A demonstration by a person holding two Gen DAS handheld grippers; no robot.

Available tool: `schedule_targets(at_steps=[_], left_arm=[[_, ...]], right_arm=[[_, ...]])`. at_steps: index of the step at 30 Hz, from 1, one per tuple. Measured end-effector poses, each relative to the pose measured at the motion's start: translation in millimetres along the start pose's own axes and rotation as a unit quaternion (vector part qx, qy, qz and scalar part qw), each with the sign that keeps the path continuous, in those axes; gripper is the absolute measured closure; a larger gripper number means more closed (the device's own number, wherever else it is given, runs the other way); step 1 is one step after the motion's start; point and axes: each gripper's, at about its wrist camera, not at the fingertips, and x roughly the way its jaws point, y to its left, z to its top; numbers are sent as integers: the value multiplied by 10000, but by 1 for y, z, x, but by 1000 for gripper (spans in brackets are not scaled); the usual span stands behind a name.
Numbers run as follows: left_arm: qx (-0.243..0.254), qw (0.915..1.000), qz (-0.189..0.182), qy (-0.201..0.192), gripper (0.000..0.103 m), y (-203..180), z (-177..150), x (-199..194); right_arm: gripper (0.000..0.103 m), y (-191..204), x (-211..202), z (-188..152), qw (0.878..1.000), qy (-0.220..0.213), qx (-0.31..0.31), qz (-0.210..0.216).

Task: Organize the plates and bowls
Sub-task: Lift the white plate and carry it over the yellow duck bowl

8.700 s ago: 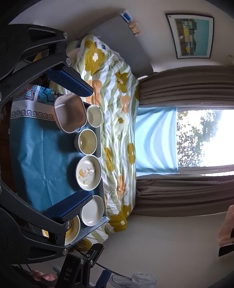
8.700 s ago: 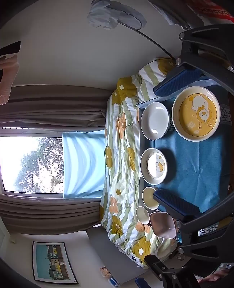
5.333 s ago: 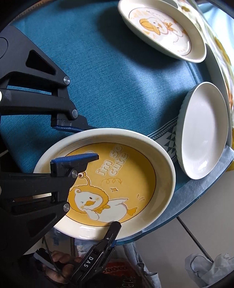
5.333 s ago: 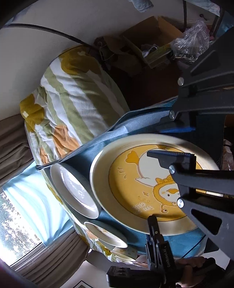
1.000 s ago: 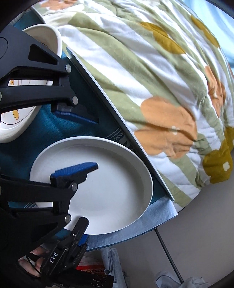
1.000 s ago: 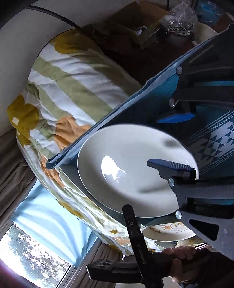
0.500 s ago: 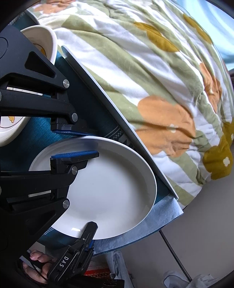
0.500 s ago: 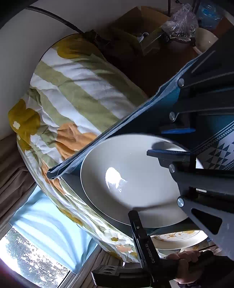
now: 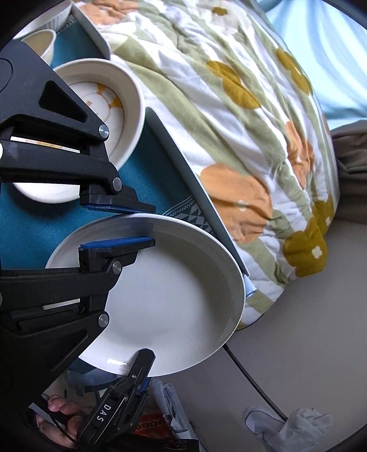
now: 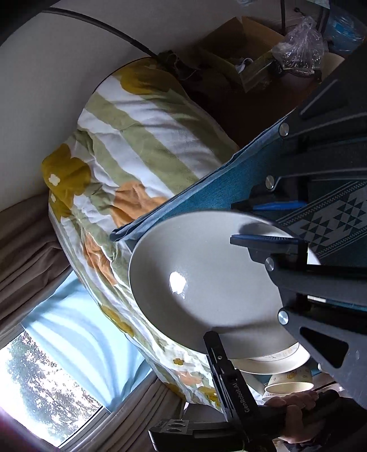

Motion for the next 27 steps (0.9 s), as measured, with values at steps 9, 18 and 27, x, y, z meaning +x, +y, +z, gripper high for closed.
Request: schedule_targets(at_steps=[9,18,27], left_arm=[[-476,9970,221,-574,90,9,-83,-104],[-1240,9865,693,-812,90,38,-200,-176],[-2770,9542,966,-590,90,76,-317,-173]], right_arm=[[89,54,-67,-43,9973,-184,-565,422],[89,109,-89,-117,9879,233,-1268,859],[89,146,-47,-163,9654,1023,-2037,1266]])
